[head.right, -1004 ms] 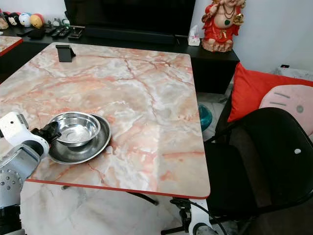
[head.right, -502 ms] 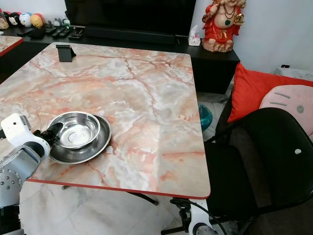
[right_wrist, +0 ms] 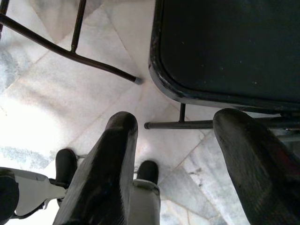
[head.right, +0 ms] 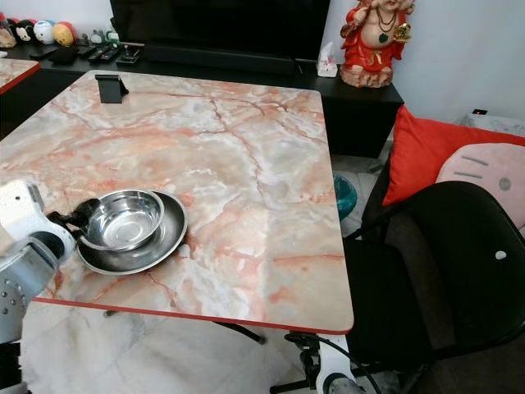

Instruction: Setting the table

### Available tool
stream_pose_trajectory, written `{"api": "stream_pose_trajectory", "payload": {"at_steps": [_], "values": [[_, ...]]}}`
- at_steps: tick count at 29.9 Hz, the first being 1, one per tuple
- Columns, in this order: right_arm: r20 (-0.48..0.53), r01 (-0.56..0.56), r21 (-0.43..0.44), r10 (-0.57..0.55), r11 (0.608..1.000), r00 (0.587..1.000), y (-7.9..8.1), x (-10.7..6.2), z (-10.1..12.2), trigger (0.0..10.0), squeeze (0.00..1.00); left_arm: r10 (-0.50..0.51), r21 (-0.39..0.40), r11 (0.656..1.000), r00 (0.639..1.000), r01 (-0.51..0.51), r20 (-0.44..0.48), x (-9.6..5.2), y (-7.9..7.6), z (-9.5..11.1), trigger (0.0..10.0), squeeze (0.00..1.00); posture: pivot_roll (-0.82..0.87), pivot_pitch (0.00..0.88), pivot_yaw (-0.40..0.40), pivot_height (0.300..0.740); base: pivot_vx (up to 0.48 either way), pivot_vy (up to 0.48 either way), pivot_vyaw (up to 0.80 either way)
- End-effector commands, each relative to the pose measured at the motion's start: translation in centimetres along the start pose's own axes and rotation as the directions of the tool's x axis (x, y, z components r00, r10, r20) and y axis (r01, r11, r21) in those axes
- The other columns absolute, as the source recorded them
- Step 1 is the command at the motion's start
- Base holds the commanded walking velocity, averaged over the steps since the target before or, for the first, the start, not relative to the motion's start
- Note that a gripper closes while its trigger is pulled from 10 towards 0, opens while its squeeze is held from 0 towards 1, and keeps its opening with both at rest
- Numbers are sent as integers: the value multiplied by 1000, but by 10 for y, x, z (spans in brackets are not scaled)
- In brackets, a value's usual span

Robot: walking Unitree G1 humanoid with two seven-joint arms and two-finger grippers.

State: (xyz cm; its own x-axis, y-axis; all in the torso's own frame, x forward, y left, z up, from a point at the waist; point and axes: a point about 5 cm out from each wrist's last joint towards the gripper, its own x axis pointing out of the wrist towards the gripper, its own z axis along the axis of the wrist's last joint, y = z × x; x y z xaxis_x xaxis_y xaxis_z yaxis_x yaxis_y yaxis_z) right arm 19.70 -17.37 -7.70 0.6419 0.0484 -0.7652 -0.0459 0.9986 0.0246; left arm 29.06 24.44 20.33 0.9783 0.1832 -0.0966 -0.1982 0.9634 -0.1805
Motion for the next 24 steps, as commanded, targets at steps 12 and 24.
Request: {"api": "stream_pose_trajectory", "payload": {"at_steps": [12,24], "values": [[2,14,1,-14,1000,1000,-2,0,2,10000,0,200,484,713,809,-508,553,-38,34,85,10000,0,45,0,-74,719,0,0,0],[1,16,9,-16,1000,1000,2,1,2,10000,0,808,419,132,342,-898,480,-134,195,25,10000,0,72,0,-62,719,0,0,0]]}}
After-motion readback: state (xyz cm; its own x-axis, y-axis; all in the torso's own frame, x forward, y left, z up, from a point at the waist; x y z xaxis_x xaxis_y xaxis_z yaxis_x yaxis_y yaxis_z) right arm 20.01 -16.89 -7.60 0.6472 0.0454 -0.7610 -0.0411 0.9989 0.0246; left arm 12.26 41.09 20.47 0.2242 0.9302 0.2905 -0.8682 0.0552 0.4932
